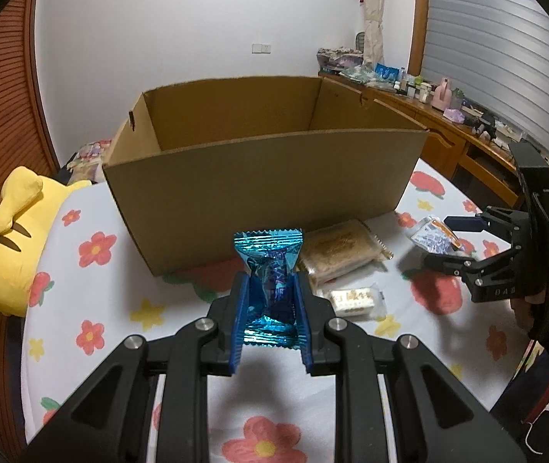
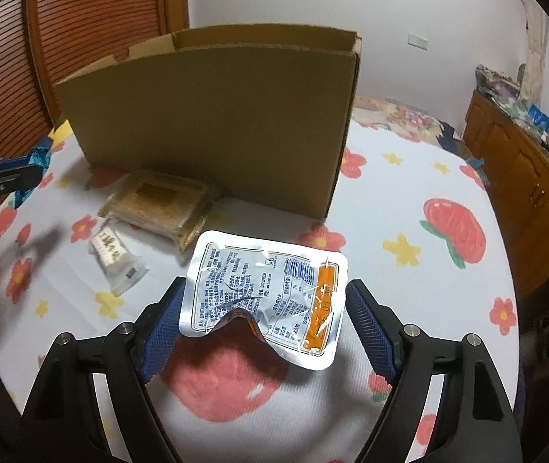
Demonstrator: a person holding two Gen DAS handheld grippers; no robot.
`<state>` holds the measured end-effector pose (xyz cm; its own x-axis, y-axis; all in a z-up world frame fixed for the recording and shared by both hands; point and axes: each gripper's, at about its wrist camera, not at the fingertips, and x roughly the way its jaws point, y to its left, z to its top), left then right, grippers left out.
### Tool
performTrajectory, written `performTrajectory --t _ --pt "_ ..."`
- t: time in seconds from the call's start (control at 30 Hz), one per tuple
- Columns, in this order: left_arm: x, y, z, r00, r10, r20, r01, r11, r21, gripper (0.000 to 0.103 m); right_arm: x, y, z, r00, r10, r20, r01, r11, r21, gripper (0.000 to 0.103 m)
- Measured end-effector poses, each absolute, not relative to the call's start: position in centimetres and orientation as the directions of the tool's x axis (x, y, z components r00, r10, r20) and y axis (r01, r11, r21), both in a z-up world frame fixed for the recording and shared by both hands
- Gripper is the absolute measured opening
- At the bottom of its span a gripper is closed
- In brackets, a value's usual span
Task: Organize snacks
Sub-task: 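Lift the candy and packet and carry both over the box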
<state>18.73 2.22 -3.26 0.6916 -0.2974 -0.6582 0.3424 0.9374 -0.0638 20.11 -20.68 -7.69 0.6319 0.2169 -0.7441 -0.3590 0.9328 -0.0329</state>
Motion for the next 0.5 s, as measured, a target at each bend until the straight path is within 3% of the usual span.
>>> performTrajectory --t 0.5 --pt "20.1 1.7 1.4 0.752 -0.311 -0.582 0.348 0.936 -0.051 0.021 18.7 -18.8 -1.7 0.705 0.293 -0.645 -0.412 0.910 -0.037 0.083"
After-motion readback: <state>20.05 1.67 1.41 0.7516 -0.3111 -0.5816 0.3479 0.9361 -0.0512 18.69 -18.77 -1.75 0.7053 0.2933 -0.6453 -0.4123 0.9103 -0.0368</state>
